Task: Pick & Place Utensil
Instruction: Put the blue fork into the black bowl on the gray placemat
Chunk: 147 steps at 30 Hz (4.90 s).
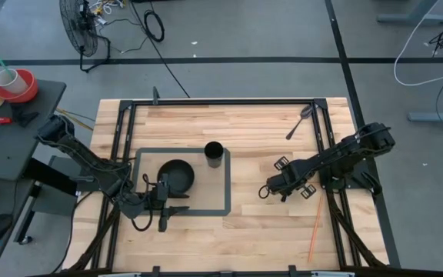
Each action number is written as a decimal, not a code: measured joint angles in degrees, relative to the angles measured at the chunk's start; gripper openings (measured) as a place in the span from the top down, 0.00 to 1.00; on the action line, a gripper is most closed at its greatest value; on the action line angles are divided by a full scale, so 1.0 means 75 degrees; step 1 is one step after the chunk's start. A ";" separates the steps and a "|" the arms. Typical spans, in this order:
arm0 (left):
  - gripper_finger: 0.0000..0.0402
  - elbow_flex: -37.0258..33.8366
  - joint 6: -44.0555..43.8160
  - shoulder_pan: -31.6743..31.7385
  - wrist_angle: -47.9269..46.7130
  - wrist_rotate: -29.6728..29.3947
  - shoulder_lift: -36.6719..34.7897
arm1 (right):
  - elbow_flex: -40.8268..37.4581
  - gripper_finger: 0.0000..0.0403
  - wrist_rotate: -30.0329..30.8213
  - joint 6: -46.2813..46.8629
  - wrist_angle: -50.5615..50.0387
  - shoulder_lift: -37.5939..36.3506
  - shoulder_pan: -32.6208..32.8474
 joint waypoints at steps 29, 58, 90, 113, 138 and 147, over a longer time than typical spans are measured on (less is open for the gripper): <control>0.56 0.0000 -0.0061 -0.0045 0.0832 -0.2290 0.0000 | 0.0451 0.97 -0.0313 0.0424 0.1029 0.0013 0.0058; 0.32 0.0660 -0.1680 0.2650 0.5091 -0.1002 0.3370 | 0.2385 0.98 0.2369 0.8881 0.4933 -0.0001 0.0824; 0.64 0.2605 -0.0391 0.3450 0.4712 -0.0868 0.4307 | 0.2382 0.98 0.3186 0.8663 0.5022 -0.0001 0.0786; 0.97 0.2602 0.0349 0.3352 0.2334 -0.0163 0.2869 | 0.2370 0.66 0.2670 0.7807 0.5607 -0.0479 0.1125; 0.95 0.2602 -0.3724 0.3020 -0.7150 -0.0976 -0.1562 | 0.2373 0.49 0.2723 0.7145 0.6110 -0.0537 0.1393; 0.98 0.1578 -0.4920 0.3658 -0.7057 -0.0907 -0.1524 | 0.2373 0.49 0.2832 0.7293 0.6149 -0.0392 0.1384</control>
